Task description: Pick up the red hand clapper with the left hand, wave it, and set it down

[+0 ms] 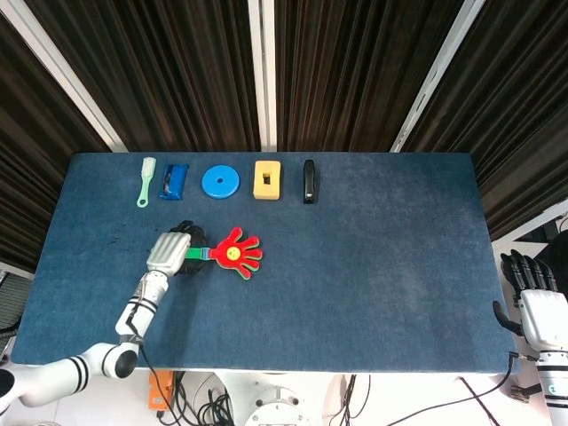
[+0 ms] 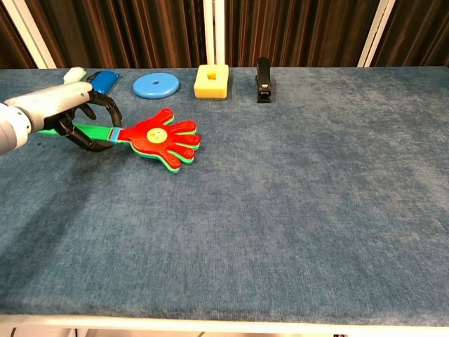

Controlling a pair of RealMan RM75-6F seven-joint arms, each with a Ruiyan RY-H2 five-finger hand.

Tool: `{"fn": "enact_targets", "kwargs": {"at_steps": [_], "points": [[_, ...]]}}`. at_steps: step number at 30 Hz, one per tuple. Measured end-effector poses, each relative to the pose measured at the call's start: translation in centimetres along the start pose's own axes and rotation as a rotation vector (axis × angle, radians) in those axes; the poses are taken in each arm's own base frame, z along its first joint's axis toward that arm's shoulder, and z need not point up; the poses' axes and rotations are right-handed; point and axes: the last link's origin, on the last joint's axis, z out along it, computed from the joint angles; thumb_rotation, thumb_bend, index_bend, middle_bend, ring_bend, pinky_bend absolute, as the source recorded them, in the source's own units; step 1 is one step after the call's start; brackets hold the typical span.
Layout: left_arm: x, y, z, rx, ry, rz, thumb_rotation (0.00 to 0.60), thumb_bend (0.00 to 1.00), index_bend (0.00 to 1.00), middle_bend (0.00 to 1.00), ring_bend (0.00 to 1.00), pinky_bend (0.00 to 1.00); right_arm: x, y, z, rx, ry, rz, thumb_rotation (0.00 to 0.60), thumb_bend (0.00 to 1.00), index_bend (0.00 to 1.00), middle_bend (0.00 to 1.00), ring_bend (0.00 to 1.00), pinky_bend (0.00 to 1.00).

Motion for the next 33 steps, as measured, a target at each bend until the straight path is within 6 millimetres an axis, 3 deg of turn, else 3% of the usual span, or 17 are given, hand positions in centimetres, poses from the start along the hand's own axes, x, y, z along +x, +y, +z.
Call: {"fn": "enact_targets", "kwargs": {"at_steps": [7,12,17,26,33], "points": [[0.0,0.2,-0.3,0.017,0.025,-0.295,0.6,0.41,0.65,0.31,0.28,0.62,0.1,0.0,-0.1,-0.001,0.003,0.0,0.6,0.31,0.0,0.0,0.0,0.0],[1.1,-0.2,-0.4,0.02,0.107,-0.469,0.6,0.41,0.65,0.38,0.39,0.78,0.0,0.0,-0.1,0.0,0.001,-0.002,0.6,0.31,0.0,0.0,0.0,0.0],[2.3,-0.6,-0.6,0.018,0.195,-0.58,0.6,0.42,0.63,0.49,0.65,0.98,0.0,-0.3,0.0,0.004,0.001,-0.005,0.6,0.31,0.0,0.0,0.0,0.0],[4.2,-1.2,-1.2,-0.001,0.267,-0.745,0.6,0.42,0.61,0.58,0.84,1.0,0.2,-0.4,-0.2,0.007,0.004,-0.004,0.6,0.31,0.0,0.0,0.0,0.0],[4.8,-1.0,-1.5,-0.02,0.279,-0.754,0.6,0.41,0.61,0.61,0.86,1.0,0.2,-0.6,-0.2,0.012,0.004,-0.005,0.6,0.31,0.0,0.0,0.0,0.0]]}}
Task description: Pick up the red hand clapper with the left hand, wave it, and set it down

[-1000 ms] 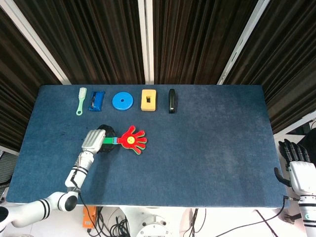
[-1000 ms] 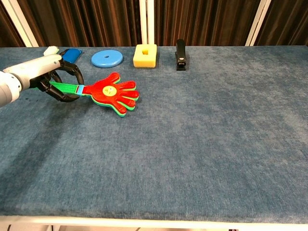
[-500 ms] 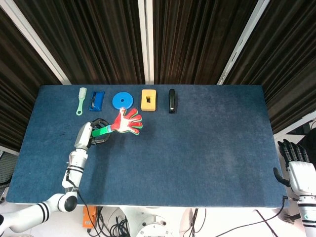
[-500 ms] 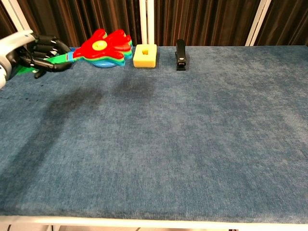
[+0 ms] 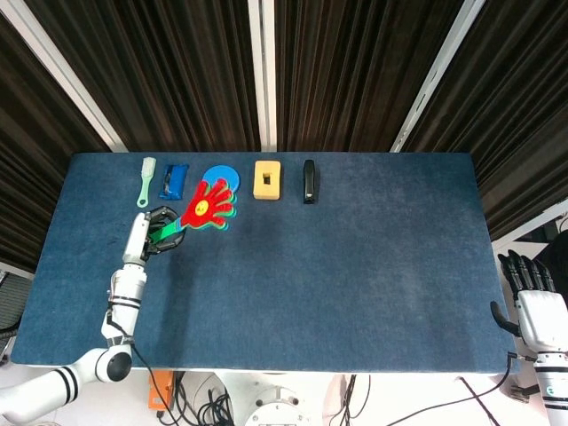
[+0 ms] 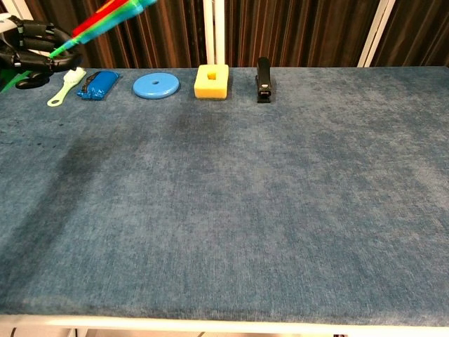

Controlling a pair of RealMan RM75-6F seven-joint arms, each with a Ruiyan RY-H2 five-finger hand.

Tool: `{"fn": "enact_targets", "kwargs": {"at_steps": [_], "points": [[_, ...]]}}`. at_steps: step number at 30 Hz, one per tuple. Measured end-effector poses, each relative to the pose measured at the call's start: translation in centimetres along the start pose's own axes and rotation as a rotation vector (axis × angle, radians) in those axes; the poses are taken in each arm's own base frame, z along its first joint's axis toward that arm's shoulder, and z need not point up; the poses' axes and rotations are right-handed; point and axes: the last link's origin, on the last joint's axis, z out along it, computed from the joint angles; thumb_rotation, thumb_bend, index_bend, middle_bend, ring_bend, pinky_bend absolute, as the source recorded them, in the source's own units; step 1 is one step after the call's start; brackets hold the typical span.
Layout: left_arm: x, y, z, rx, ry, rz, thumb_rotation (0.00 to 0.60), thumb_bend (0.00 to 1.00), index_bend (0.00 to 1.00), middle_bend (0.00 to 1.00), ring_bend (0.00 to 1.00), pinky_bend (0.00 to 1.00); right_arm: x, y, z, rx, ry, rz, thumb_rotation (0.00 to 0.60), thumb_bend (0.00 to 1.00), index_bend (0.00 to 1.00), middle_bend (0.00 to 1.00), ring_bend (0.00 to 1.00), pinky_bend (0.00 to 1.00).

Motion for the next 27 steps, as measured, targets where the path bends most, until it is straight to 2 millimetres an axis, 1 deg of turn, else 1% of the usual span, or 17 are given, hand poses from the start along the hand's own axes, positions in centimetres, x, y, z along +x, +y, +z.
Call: {"fn": "enact_targets", "kwargs": {"at_steps": [4,8,12,16,19,20,22,24,26,27], "points": [[0.0,0.5,-0.2,-0.025,-0.015,0.011,0.6,0.41,0.61,0.62,0.88,1.0,0.0,-0.1,0.0,0.0,0.001,-0.002,0.6,0.31,0.0,0.0,0.0,0.0],[0.3,1.2,-0.3,-0.058,-0.017,0.03,0.6,0.41,0.6,0.66,0.92,1.0,0.0,-0.1,0.0,-0.001,0.0,-0.002,0.6,0.31,0.0,0.0,0.0,0.0],[0.6,1.8,-0.4,-0.085,-0.015,0.043,0.6,0.41,0.6,0.71,0.93,1.0,0.0,-0.1,0.0,-0.003,-0.001,-0.002,0.6,0.31,0.0,0.0,0.0,0.0],[0.8,2.4,-0.6,-0.111,-0.013,0.064,0.6,0.41,0.6,0.8,0.99,1.0,0.0,0.0,0.0,-0.004,0.0,0.0,0.6,0.31,0.0,0.0,0.0,0.0],[0.9,2.6,-0.7,-0.125,-0.01,0.09,0.6,0.41,0.6,0.89,1.0,1.0,0.0,0.0,-0.1,-0.004,0.002,0.001,0.6,0.31,0.0,0.0,0.0,0.0],[0.9,2.7,-0.8,-0.132,-0.009,0.102,0.6,0.4,0.6,0.9,1.0,1.0,0.0,0.0,-0.1,-0.003,0.003,0.001,0.6,0.31,0.0,0.0,0.0,0.0],[1.0,2.8,-0.8,-0.143,-0.004,0.112,0.6,0.38,0.63,0.93,1.0,1.0,0.1,0.0,-0.1,-0.003,0.004,0.002,0.6,0.31,0.0,0.0,0.0,0.0],[1.0,2.9,-0.9,-0.154,0.001,0.122,0.6,0.36,0.7,0.95,1.0,1.0,0.1,0.0,-0.1,-0.004,0.004,0.002,0.6,0.31,0.0,0.0,0.0,0.0],[1.1,2.9,-0.9,-0.163,0.009,0.134,0.6,0.34,0.81,0.96,1.0,1.0,0.1,0.0,-0.1,-0.004,0.005,0.002,0.6,0.31,0.0,0.0,0.0,0.0],[1.2,2.9,-0.9,-0.166,0.013,0.14,0.6,0.34,0.85,0.96,1.0,1.0,0.1,0.0,-0.1,-0.003,0.006,0.003,0.6,0.31,0.0,0.0,0.0,0.0]]}}
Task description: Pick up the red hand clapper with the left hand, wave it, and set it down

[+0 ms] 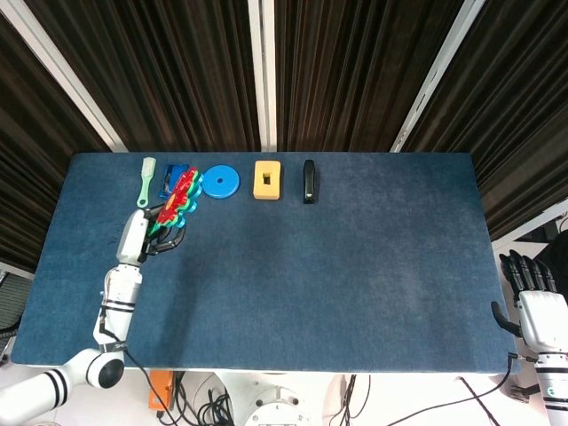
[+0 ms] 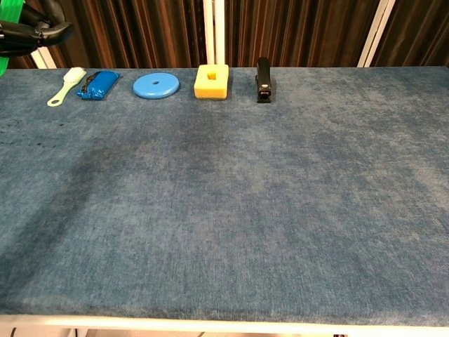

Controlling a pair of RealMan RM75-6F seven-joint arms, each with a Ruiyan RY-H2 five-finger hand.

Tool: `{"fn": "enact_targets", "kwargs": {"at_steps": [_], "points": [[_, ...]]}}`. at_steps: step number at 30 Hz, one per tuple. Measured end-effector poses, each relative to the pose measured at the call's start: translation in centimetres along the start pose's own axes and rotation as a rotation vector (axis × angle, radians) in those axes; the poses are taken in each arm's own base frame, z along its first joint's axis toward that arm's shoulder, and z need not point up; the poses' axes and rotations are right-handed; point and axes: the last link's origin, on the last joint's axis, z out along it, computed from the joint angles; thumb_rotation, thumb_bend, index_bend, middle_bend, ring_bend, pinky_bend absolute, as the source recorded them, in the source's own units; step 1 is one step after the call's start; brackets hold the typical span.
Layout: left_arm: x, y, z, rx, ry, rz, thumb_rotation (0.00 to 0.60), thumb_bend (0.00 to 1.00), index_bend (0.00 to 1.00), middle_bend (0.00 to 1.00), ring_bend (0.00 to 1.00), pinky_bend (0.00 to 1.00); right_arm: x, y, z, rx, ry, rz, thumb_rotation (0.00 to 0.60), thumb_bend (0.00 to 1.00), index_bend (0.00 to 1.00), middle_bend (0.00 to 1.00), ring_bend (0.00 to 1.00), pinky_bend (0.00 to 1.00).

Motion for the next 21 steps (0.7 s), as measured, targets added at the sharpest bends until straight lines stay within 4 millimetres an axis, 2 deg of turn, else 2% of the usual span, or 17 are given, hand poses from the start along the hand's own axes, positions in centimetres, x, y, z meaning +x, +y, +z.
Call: {"fn": "enact_targets", "kwargs": {"at_steps": [2,7,12,15,17,21], "points": [[0.0,-0.07,-0.02,-0.006,0.003,0.017,0.6,0.32,0.92,0.97,1.0,1.0,0.01,-0.01,0.0,0.0,0.001,0.0,0.6,0.31,0.0,0.0,0.0,0.0],[0.03,-0.08,-0.02,-0.017,0.007,0.037,0.6,0.29,0.99,0.98,1.0,1.0,0.01,-0.02,0.0,0.001,0.001,0.0,0.6,0.31,0.0,0.0,0.0,0.0],[0.1,-0.16,-0.01,-0.036,0.016,0.084,0.6,0.22,1.0,1.0,1.0,1.0,0.02,0.01,-0.01,0.0,0.003,0.001,0.6,0.31,0.0,0.0,0.0,0.0],[0.07,-0.05,0.0,-0.042,0.033,0.093,0.6,0.22,1.0,1.0,1.0,1.0,0.04,0.01,-0.02,0.0,0.004,0.001,0.6,0.31,0.0,0.0,0.0,0.0],[0.04,-0.02,0.0,-0.042,0.036,0.103,0.6,0.26,1.0,1.0,1.0,1.0,0.05,0.02,-0.03,0.0,0.004,0.002,0.6,0.31,0.0,0.0,0.0,0.0],[0.02,-0.07,-0.04,-0.043,0.027,0.146,0.6,0.42,1.0,1.0,1.0,1.0,0.04,0.04,-0.05,0.0,0.004,0.002,0.6,0.31,0.0,0.0,0.0,0.0]]}}
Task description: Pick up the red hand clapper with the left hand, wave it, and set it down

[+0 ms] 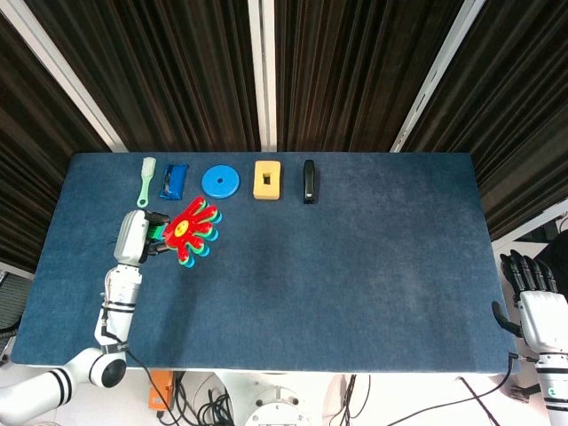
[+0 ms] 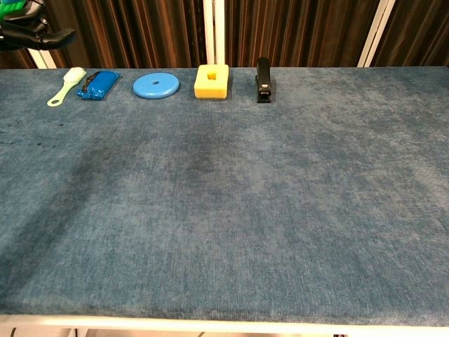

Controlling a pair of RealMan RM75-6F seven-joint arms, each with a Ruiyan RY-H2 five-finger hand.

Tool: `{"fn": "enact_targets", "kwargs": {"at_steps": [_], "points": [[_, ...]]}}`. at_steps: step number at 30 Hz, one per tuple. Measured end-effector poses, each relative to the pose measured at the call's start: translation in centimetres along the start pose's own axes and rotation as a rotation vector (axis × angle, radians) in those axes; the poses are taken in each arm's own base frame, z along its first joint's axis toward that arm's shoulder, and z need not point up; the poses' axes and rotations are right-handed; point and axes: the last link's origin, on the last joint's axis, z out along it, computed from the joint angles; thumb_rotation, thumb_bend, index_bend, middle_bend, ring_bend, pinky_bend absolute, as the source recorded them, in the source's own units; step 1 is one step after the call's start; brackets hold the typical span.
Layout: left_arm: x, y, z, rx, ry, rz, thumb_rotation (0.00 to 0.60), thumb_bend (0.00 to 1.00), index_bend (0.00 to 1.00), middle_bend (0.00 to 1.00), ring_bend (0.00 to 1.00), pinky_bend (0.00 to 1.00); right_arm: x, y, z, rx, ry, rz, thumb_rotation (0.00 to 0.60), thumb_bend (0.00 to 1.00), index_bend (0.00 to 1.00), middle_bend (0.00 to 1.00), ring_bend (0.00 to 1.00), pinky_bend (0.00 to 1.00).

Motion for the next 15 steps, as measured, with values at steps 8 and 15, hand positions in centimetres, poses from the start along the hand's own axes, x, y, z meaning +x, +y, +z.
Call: {"fn": "enact_targets", "kwargs": {"at_steps": [8,15], "points": [[0.17,-0.29,-0.02,-0.024,-0.014,0.14,0.6,0.63,1.0,1.0,1.0,1.0,0.0,0.01,0.01,0.001,0.0,0.0,0.6,0.31,0.0,0.0,0.0,0.0],[0.14,-0.9,-0.1,-0.069,-0.05,0.353,0.6,0.65,1.0,1.0,1.0,1.0,-0.03,-0.05,0.05,0.002,-0.001,0.0,0.6,0.31,0.0,0.0,0.0,0.0]]}}
